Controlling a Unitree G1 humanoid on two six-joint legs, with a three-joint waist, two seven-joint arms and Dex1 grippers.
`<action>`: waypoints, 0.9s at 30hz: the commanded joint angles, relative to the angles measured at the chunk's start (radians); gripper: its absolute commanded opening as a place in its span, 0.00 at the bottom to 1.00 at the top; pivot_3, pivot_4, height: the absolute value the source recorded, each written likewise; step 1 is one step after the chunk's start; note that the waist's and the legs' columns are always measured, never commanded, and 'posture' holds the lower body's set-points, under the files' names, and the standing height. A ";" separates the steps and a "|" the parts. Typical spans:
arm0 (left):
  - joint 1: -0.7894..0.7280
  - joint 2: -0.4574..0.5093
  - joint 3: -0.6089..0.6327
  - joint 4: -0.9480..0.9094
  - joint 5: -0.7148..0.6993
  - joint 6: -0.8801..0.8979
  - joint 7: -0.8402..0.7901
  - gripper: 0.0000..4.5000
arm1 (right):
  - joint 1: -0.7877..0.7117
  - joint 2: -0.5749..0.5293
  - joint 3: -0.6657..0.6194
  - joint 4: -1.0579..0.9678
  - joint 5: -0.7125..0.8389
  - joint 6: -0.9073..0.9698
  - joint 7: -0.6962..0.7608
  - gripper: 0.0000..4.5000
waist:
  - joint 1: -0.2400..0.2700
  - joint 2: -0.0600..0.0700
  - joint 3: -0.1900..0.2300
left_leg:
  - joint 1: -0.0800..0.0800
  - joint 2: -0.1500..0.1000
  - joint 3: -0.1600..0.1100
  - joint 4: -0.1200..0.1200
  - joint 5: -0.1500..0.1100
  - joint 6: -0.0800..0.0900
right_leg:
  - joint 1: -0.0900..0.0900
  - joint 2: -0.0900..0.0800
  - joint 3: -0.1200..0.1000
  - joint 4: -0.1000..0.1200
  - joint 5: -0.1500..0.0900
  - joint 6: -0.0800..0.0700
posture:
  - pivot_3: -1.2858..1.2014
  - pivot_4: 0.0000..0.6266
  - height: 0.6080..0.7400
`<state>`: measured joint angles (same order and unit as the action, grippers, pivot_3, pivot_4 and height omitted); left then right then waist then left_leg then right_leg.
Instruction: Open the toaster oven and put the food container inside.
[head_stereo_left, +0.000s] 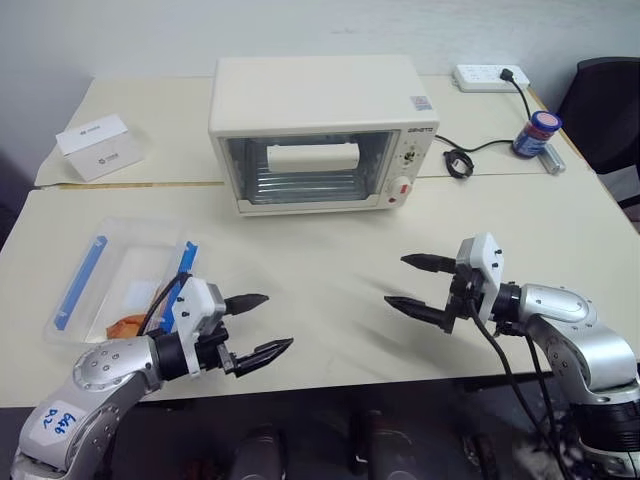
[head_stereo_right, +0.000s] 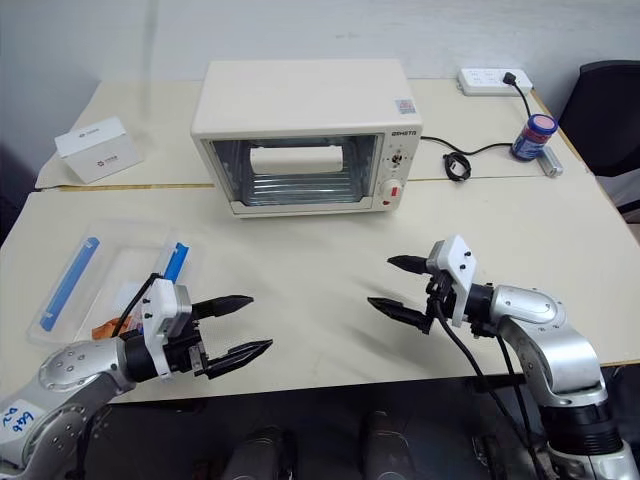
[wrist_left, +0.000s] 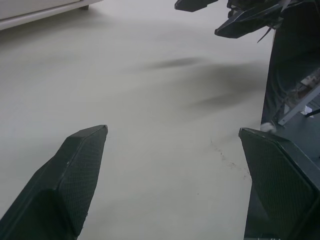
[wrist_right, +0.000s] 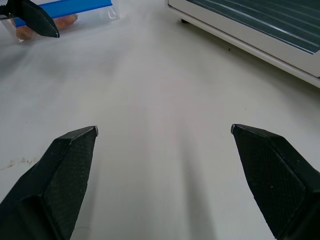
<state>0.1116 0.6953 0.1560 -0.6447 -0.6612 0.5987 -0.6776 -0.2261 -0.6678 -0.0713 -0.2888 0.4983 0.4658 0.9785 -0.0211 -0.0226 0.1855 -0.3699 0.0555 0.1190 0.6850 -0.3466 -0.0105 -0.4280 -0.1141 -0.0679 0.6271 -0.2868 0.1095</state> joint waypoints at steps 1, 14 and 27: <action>-0.009 -0.001 -0.002 -0.014 -0.004 0.002 0.002 1.00 | -0.013 -0.006 -0.007 -0.030 0.007 -0.017 -0.003 0.99 | 0.000 0.000 0.000 | 0.000 0.000 0.000 0.000 0.000 0.000 | 0.000 0.000 0.000 0.000 0.000 0.000 | 0.52 0.24 1.00; -0.010 -0.028 0.024 -0.038 -0.028 0.054 0.067 1.00 | -0.038 0.001 0.021 -0.007 0.012 0.011 -0.003 0.99 | 0.000 0.000 0.000 | 0.000 0.000 0.000 0.000 0.000 0.000 | 0.000 0.000 0.000 0.000 0.000 0.000 | 0.52 0.24 1.00; -0.086 0.005 0.150 -0.083 -0.223 0.135 0.095 1.00 | -0.252 0.075 0.042 0.160 0.022 0.046 -0.005 0.99 | -0.004 0.000 0.000 | 0.000 0.000 0.000 0.000 0.000 0.000 | 0.000 0.000 0.000 0.001 0.000 0.000 | 0.52 0.24 1.00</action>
<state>0.0569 0.6782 0.2433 -0.6705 -0.7966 0.7162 -0.5875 -0.4292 -0.6068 -0.0355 -0.1521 0.5125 0.5136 0.9764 -0.0246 -0.0227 0.1855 -0.3700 0.0558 0.1189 0.6850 -0.3460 -0.0111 -0.4281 -0.1141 -0.0679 0.6279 -0.2868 0.1095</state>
